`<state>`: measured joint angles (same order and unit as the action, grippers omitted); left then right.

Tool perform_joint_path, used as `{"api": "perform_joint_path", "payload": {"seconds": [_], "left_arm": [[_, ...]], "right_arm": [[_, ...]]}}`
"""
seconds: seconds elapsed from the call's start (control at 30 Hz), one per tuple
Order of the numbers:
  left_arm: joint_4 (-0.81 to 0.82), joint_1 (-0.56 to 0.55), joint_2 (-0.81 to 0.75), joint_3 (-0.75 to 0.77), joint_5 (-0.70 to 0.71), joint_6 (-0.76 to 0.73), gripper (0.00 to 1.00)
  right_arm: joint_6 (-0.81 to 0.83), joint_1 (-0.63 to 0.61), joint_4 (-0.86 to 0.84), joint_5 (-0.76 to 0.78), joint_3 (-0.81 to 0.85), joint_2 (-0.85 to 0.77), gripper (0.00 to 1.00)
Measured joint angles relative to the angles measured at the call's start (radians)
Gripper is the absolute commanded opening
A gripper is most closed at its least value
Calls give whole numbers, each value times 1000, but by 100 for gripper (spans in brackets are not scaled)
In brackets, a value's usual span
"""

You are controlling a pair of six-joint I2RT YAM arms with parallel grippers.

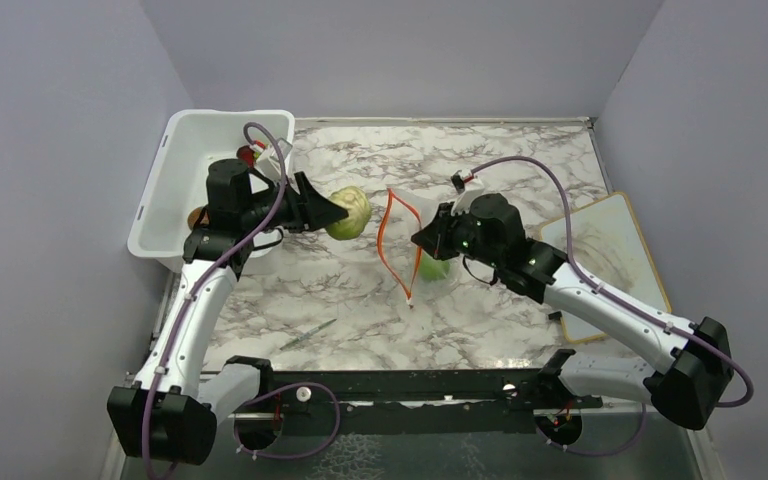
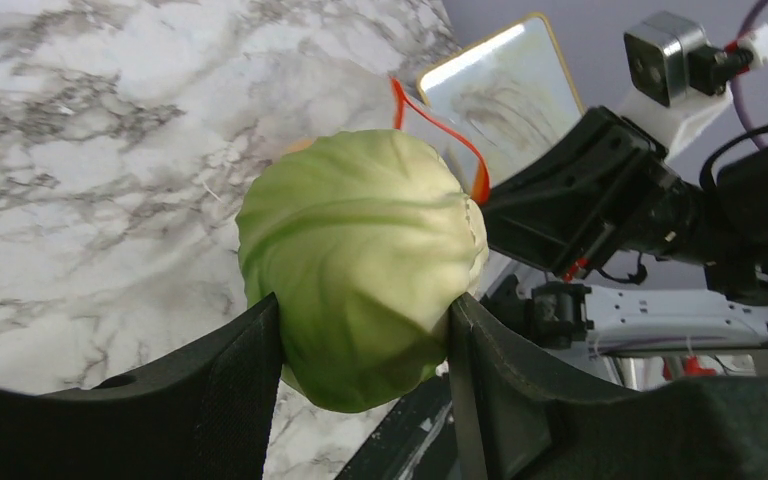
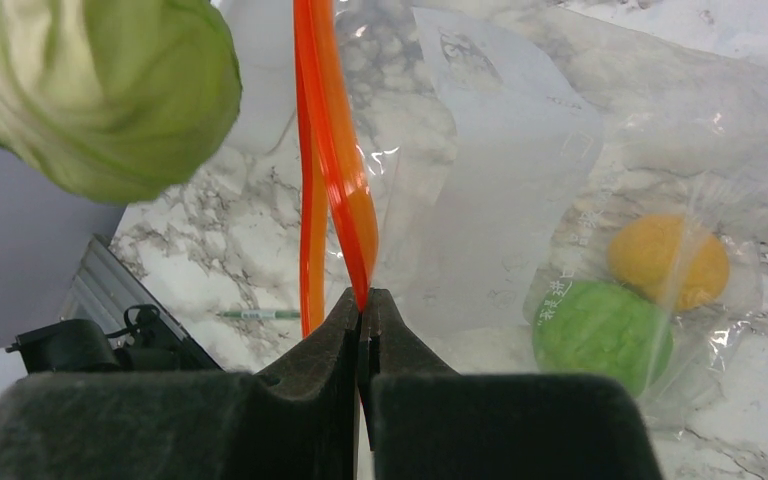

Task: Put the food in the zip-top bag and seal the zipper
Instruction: Place the fake vegetable in the zipper food storage bag.

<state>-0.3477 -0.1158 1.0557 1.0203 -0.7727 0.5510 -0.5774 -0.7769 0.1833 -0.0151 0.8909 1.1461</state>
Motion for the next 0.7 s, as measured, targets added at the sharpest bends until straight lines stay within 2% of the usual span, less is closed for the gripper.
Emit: {"api": "perform_joint_path", "payload": {"seconds": [0.3, 0.53, 0.7], "left_arm": [[196, -75, -17, -166, -117, 179, 19], [380, -142, -21, -257, -129, 315, 19], [442, -171, -6, -271, -124, 354, 19]], "right_arm": [[-6, 0, -26, -6, 27, 28, 1], [-6, 0, -55, -62, 28, 40, 1], [-2, 6, -78, -103, 28, 40, 1]]}}
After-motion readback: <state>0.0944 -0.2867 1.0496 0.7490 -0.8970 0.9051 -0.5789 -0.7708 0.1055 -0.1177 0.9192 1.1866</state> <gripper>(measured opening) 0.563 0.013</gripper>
